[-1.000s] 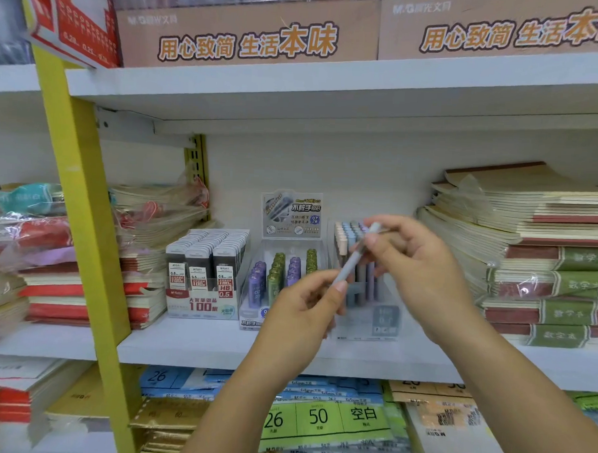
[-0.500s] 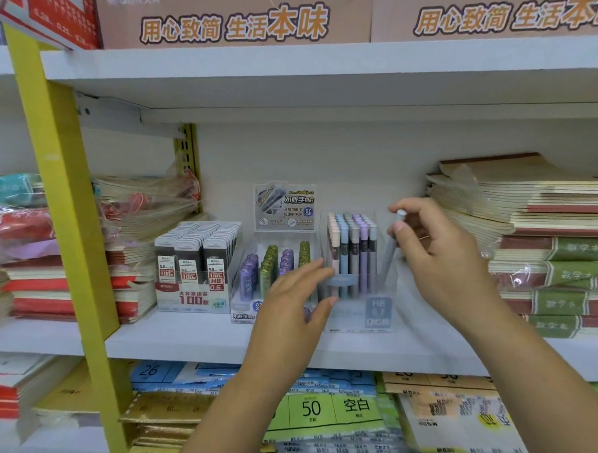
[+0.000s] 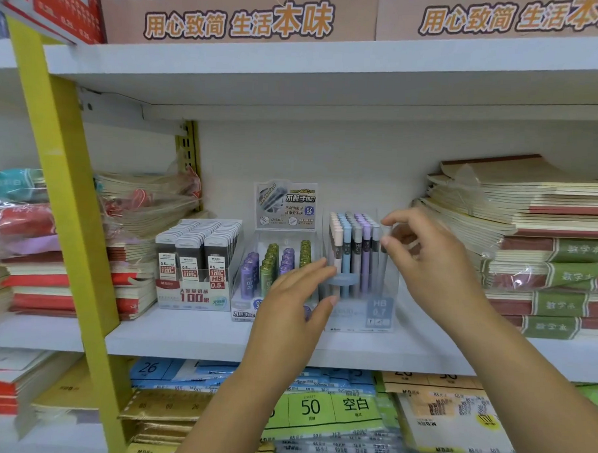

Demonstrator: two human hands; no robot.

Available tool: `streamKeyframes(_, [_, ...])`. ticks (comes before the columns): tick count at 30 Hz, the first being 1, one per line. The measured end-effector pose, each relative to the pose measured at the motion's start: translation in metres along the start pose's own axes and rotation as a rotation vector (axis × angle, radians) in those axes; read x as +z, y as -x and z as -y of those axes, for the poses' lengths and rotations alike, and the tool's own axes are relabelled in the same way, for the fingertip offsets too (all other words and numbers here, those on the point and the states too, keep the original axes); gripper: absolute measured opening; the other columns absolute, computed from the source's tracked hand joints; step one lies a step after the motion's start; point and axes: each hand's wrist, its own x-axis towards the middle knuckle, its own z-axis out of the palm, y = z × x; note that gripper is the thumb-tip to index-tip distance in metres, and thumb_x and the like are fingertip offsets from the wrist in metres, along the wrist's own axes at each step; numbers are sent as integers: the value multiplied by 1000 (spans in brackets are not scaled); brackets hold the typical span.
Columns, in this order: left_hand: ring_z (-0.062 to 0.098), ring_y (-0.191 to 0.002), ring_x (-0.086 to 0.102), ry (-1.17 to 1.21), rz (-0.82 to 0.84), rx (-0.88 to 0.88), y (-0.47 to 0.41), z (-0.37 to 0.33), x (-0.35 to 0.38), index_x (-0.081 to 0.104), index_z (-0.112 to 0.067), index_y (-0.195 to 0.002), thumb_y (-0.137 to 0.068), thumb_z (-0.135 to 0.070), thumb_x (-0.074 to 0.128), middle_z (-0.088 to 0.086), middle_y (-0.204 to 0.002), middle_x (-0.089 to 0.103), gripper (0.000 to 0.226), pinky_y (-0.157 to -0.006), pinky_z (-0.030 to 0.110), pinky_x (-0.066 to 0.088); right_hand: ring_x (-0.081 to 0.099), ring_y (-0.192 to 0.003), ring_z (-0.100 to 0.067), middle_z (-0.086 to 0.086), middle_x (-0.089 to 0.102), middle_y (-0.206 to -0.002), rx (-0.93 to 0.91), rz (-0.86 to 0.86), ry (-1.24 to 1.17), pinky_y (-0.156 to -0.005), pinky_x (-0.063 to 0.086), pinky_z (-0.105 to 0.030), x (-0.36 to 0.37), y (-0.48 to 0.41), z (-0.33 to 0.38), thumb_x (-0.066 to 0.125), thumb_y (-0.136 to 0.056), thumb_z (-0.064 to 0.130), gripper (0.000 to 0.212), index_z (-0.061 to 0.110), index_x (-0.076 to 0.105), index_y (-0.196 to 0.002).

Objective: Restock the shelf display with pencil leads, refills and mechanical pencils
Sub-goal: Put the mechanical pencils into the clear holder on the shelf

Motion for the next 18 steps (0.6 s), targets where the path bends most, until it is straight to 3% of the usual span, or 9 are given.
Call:
streamKeyframes(2, [-10,-135,33,13,18,-10,1,0,-1,52,-46,-136,-96,-33,62,-31,-144,44,44,-116,27,32,45,-92,-8,9,50,-95,15,16,74,-70,33,-20,3,-1,-4,62,-91,25,20,35,59,-108])
streamKeyframes(7, [-15,-134,27,11,70,-18,6,-4,-7,43,-46,-142,-98,-33,60,-30,-148,38,49,-105,0,18,47,-97,-7,7,46,-111,93,65,-22,-81,37,-21,2,9,-9,60,-93,23,40,39,51,-129])
streamKeyframes(9, [-12,-131,33,27,14,-23,16,-7,-9,47,-41,-142,-97,-31,61,-30,-143,43,48,-113,13,28,47,-95,-5,9,45,-112,77,15,-77,-82,39,-19,-1,19,-6,58,-94,21,46,35,45,-136])
streamKeyframes(11, [-10,-117,46,33,-58,-39,32,-9,-12,56,-37,-135,-96,-28,63,-37,-123,49,40,-109,29,41,50,-91,-3,9,51,-107,67,-57,-151,-79,42,-15,-7,32,-1,57,-95,18,41,33,47,-132])
streamKeyframes(12, [-8,-107,49,23,-71,-39,42,-8,-14,59,-37,-129,-95,-26,63,-35,-112,51,35,-101,30,46,52,-89,-2,10,53,-102,58,-93,-199,-75,42,-13,-10,42,2,57,-95,17,37,32,49,-128])
streamKeyframes(14, [-2,-96,52,-10,-32,-44,66,-2,-18,62,-36,-118,-94,-24,64,-27,-100,53,27,-84,22,48,53,-82,-1,13,57,-91,50,-117,-289,-69,42,-9,-12,70,7,57,-95,15,28,34,53,-116])
streamKeyframes(18, [4,-84,56,-86,127,-176,145,33,-17,65,-30,-107,-91,-20,67,-16,-95,59,19,-69,9,42,55,-72,-10,12,59,-82,251,120,-405,-62,44,-18,19,174,2,57,-96,17,26,43,56,-99])
